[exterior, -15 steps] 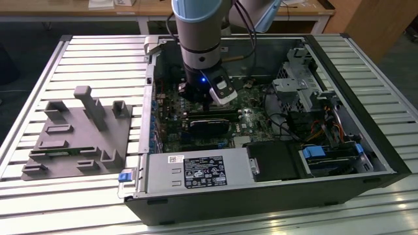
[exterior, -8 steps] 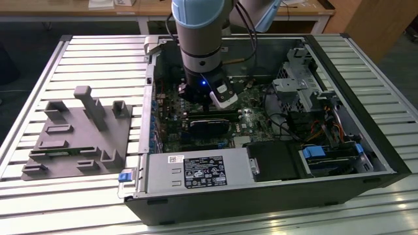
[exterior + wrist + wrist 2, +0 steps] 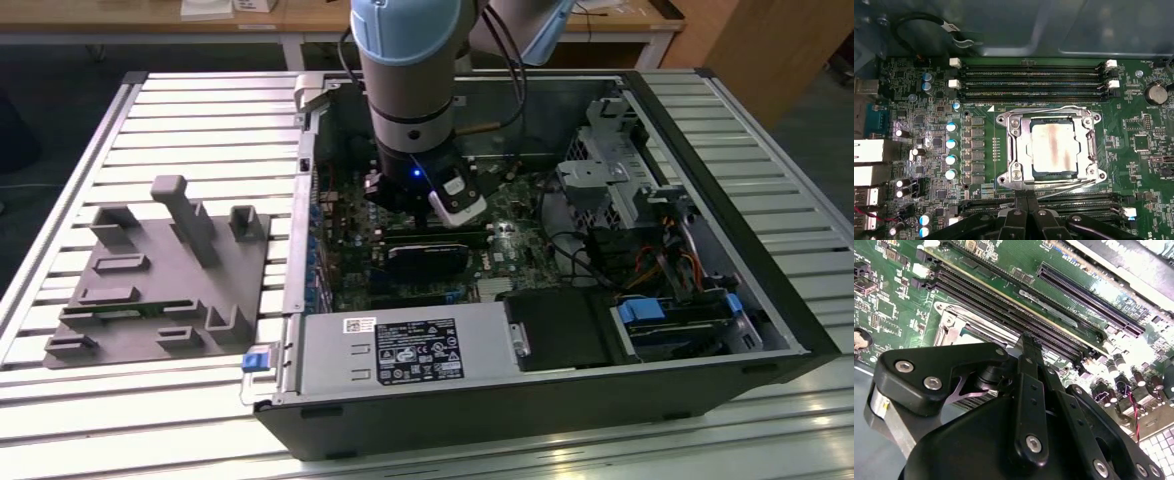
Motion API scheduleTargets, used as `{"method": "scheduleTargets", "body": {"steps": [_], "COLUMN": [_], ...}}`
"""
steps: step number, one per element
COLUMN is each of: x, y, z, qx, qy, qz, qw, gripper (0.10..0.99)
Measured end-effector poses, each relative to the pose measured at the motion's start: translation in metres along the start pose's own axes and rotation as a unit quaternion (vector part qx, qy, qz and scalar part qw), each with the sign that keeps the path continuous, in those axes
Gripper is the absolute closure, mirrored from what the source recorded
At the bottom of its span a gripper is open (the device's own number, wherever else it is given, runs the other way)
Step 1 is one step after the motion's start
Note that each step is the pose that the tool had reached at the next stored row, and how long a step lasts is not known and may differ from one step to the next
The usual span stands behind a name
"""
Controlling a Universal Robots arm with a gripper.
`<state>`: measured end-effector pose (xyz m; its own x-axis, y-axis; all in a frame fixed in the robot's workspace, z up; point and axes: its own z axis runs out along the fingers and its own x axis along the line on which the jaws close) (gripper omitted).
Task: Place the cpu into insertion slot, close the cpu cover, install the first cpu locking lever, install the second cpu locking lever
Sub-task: 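Install the second cpu locking lever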
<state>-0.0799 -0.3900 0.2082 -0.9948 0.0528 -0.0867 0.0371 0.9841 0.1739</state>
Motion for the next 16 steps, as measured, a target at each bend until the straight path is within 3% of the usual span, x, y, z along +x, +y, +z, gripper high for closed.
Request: {"method": "scheduleTargets", "body": {"steps": [4, 8, 16], "x": [0.0003, 0.0015, 0.0047], "y": [-0.0008, -0.0031, -0.0079], "z": [0.0, -0.0003, -0.0001], "qx": [-0.0007, -0.0058, -0.0235], "qy": [0.0001, 0.0002, 0.0009], "qz": [0.0, 0.001, 0.002], "qw": [1.0, 1.0, 0.9997], "gripper": [0.98, 0.98, 0.98]}}
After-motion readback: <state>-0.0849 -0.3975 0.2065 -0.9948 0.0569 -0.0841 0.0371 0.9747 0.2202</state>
